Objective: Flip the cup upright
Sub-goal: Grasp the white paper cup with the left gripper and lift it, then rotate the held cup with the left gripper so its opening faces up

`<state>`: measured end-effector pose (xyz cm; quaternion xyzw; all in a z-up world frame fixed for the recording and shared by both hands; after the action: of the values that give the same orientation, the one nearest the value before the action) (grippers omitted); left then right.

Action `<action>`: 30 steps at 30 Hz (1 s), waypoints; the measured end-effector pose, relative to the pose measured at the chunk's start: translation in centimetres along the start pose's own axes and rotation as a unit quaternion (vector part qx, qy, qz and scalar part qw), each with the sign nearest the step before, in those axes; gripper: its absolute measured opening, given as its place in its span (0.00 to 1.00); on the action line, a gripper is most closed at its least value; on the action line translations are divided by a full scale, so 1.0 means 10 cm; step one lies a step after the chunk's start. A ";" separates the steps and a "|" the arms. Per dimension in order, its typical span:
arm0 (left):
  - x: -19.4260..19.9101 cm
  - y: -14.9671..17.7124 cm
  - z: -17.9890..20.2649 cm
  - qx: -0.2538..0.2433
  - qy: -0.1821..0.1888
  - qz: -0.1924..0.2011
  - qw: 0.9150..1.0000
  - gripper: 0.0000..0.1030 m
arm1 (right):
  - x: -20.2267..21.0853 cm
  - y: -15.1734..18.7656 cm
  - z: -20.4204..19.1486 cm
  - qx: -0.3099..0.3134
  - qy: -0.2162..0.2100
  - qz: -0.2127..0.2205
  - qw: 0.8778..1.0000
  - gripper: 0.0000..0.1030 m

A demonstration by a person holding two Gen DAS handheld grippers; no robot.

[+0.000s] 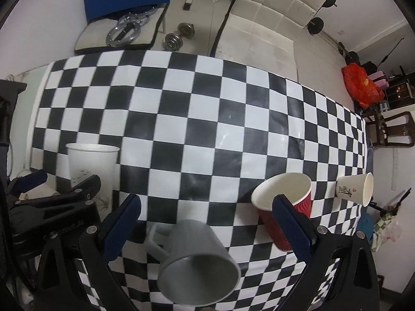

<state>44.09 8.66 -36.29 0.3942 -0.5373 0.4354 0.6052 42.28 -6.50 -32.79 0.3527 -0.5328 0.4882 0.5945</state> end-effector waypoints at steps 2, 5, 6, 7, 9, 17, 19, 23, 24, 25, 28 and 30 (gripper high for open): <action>-0.04 -0.02 0.02 -0.002 0.004 -0.002 1.000 0.99 | -0.03 -0.02 -0.01 0.003 0.012 0.001 1.000 0.99; -0.09 -0.03 0.03 -0.006 0.004 -0.002 1.000 0.99 | -0.05 -0.04 -0.02 0.006 0.021 0.001 1.000 0.99; -0.11 -0.02 0.04 -0.007 0.004 -0.001 1.000 0.99 | -0.06 -0.04 -0.03 0.007 0.023 0.001 1.000 0.99; -0.15 -0.06 0.03 -0.008 0.004 0.000 1.000 0.99 | -0.06 -0.05 -0.03 0.009 0.024 0.001 1.000 0.99; -0.18 -0.08 0.02 -0.010 0.003 0.002 1.000 0.96 | -0.07 -0.07 -0.02 0.010 0.029 0.004 1.000 0.99; -0.27 -0.02 -0.02 -0.007 -0.003 0.018 1.000 0.62 | -0.07 -0.10 0.02 0.002 0.033 0.003 0.999 0.99; -0.23 0.00 -0.05 -0.005 -0.009 0.025 1.000 0.61 | -0.04 -0.10 0.02 0.001 0.032 0.005 0.999 0.99; -0.11 0.11 -0.12 -0.001 -0.016 0.042 0.999 0.60 | 0.03 -0.09 0.04 -0.004 0.027 0.011 1.000 0.99; -0.09 0.13 -0.12 -0.002 -0.017 0.045 0.999 0.60 | 0.06 -0.10 0.04 -0.005 0.026 0.013 1.000 0.99; -0.04 0.18 -0.14 0.000 -0.018 0.051 0.999 0.60 | 0.09 -0.09 0.05 -0.006 0.024 0.015 1.000 0.99; 0.15 0.22 -0.10 0.002 -0.018 0.064 0.998 0.60 | 0.19 -0.08 0.07 -0.011 0.020 0.023 0.999 0.99; 0.21 0.24 -0.16 0.007 -0.013 0.074 0.997 0.60 | 0.27 -0.07 0.10 -0.015 0.016 0.029 0.999 0.99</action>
<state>42.34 11.15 -34.37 0.3627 -0.5698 0.4776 0.5618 42.49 -7.09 -29.87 0.3207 -0.5406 0.5026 0.5936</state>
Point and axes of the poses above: each gripper's, at about its wrist camera, not at the fingertips, and x roughly against the way its jaws point, z to its right, y to its underside, the point moved 2 cm from there along -x, roughly the way its jaws point, and after that the axes turned 14 degrees about -x, right-handed, at the moved point
